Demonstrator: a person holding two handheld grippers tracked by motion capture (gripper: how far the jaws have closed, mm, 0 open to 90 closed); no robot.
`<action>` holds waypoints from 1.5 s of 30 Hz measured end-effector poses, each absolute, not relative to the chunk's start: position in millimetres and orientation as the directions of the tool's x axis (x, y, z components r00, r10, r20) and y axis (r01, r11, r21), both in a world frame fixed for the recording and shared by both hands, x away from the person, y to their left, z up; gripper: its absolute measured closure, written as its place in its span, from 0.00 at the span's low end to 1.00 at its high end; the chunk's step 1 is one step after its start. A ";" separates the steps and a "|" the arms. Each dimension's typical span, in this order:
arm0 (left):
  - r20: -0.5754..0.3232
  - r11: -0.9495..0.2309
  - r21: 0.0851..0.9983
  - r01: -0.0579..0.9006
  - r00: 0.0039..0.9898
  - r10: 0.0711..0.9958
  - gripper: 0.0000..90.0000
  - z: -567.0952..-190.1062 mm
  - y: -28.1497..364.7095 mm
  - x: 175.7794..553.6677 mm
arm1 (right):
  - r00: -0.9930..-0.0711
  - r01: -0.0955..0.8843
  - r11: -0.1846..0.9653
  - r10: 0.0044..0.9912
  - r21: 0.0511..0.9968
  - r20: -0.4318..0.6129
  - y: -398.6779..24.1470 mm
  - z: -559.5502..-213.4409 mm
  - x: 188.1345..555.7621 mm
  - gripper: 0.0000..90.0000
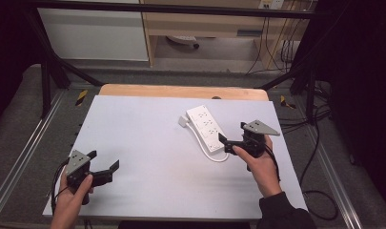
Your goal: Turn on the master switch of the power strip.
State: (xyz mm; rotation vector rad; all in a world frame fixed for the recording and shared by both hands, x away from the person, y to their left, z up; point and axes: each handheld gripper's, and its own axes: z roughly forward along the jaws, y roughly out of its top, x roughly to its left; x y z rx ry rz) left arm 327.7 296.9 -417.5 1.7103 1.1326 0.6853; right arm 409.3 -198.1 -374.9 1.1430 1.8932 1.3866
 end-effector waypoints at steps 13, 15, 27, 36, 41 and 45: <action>-0.047 -0.127 0.915 0.382 0.414 0.909 0.07 -417.3 298.0 327.1 | -0.512 0.316 0.110 0.856 0.942 0.071 -214.4 -375.2 396.1 0.06; -0.049 -0.124 0.916 0.382 0.413 0.909 0.07 -417.1 298.6 326.7 | -0.505 0.314 0.109 0.860 0.943 0.069 -217.5 -376.1 394.1 0.06; -0.063 -0.108 0.916 0.387 0.403 0.913 0.07 -416.7 304.4 325.3 | -0.479 0.307 0.108 0.876 0.946 0.055 -239.4 -381.3 381.9 0.05; -0.060 -0.111 0.915 0.387 0.405 0.912 0.07 -416.9 304.1 325.2 | -0.453 0.328 0.104 0.889 0.939 0.061 -256.9 -393.1 373.1 0.05; -0.058 -0.116 0.914 0.388 0.409 0.911 0.07 -416.9 303.6 325.3 | -0.436 0.354 0.103 0.897 0.930 0.067 -267.4 -404.7 368.0 0.05; -0.054 -0.119 0.914 0.388 0.408 0.911 0.07 -416.9 303.6 325.2 | -0.425 0.365 0.101 0.903 0.926 0.069 -274.5 -411.8 364.7 0.05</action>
